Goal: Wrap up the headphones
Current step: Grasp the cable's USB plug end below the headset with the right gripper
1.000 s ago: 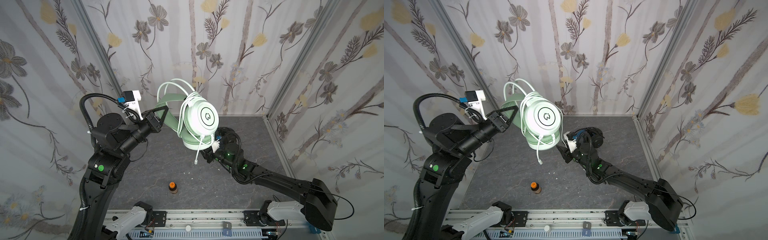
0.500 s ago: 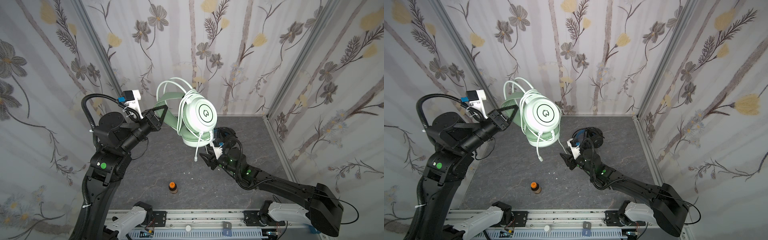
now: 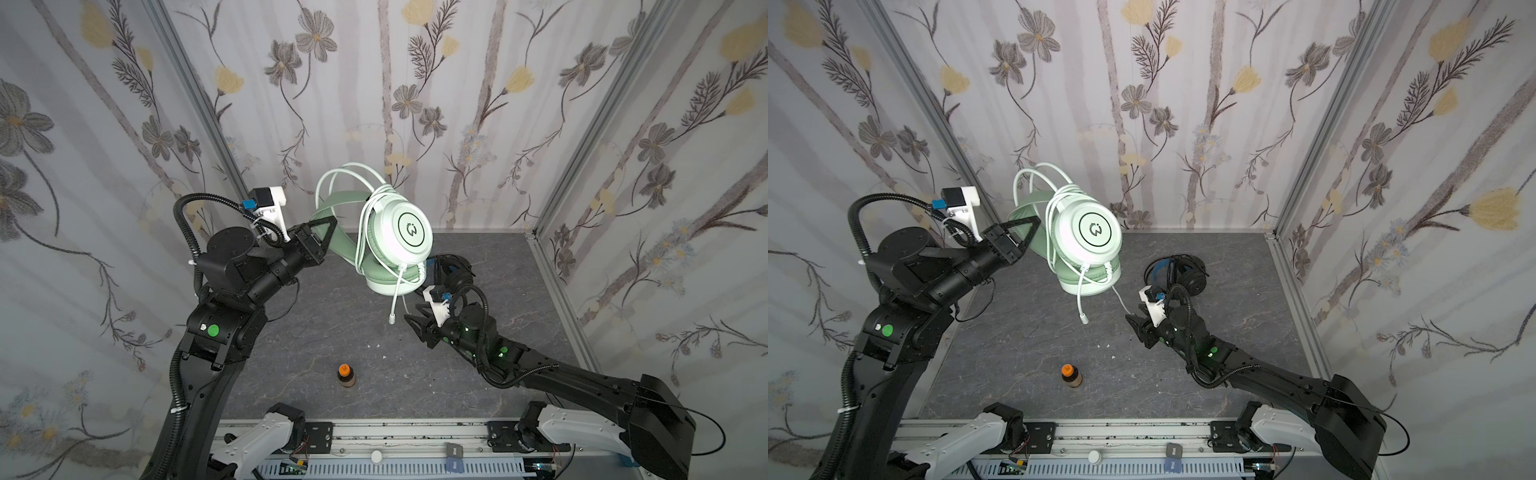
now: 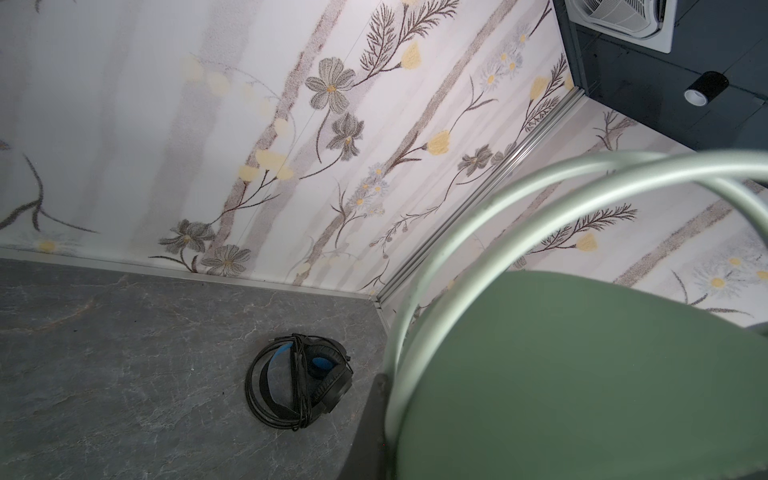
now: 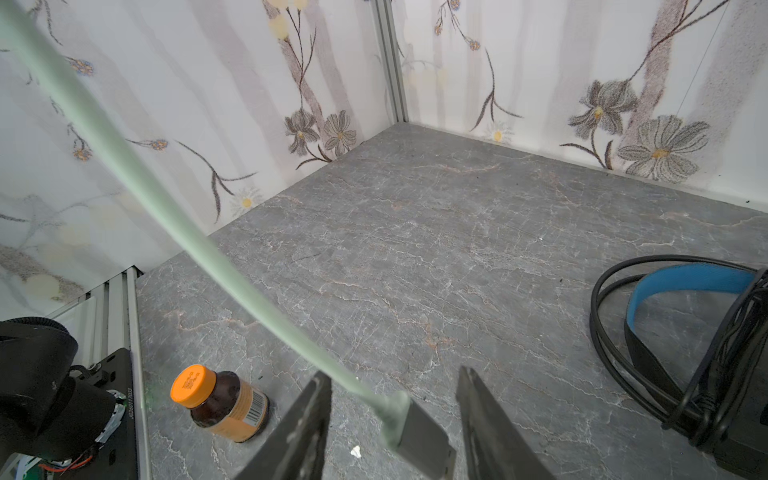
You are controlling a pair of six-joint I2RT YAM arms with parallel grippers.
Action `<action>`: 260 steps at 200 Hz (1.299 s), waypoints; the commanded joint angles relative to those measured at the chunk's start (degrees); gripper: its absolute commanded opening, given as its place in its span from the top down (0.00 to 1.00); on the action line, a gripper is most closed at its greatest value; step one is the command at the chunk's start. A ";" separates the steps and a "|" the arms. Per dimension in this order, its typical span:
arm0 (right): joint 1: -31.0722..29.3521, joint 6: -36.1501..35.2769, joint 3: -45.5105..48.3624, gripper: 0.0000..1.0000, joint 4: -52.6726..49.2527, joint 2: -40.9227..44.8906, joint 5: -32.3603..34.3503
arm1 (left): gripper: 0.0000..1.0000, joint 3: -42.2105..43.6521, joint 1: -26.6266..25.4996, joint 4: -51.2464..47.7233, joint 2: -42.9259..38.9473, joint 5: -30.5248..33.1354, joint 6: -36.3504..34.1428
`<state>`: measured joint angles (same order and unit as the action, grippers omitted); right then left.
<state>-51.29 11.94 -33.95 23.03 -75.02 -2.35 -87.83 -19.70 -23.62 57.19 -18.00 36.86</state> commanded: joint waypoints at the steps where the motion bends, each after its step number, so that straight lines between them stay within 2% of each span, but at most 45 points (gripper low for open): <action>1: -0.04 0.98 0.27 0.50 2.09 -0.64 1.03 | 1.00 -0.02 0.08 6.23 -0.50 0.33 2.67; 66: -0.30 0.89 -0.41 0.50 3.79 -3.10 0.67 | 1.00 -0.49 0.06 6.37 -0.56 0.33 3.04; 137: -0.31 0.23 -2.52 0.56 3.74 -5.98 0.19 | 1.00 -0.17 0.08 6.77 -0.62 0.33 3.38; 190: -0.32 -0.08 -3.95 0.57 4.64 -7.56 -0.51 | 1.00 -0.04 0.11 7.09 -0.70 0.33 4.09; 240: -0.33 -0.23 -4.63 0.62 5.50 -9.15 -1.12 | 1.00 -0.32 0.19 7.09 -0.57 0.26 4.26; 260: -0.30 -0.52 -5.47 0.68 5.04 -9.61 -1.24 | 1.00 -0.49 0.20 7.17 -0.41 0.25 4.19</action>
<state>-51.51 11.86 -38.33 25.89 -84.12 -2.63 -87.81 -19.55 -22.48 56.71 -18.00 38.98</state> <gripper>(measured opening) 0.354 0.060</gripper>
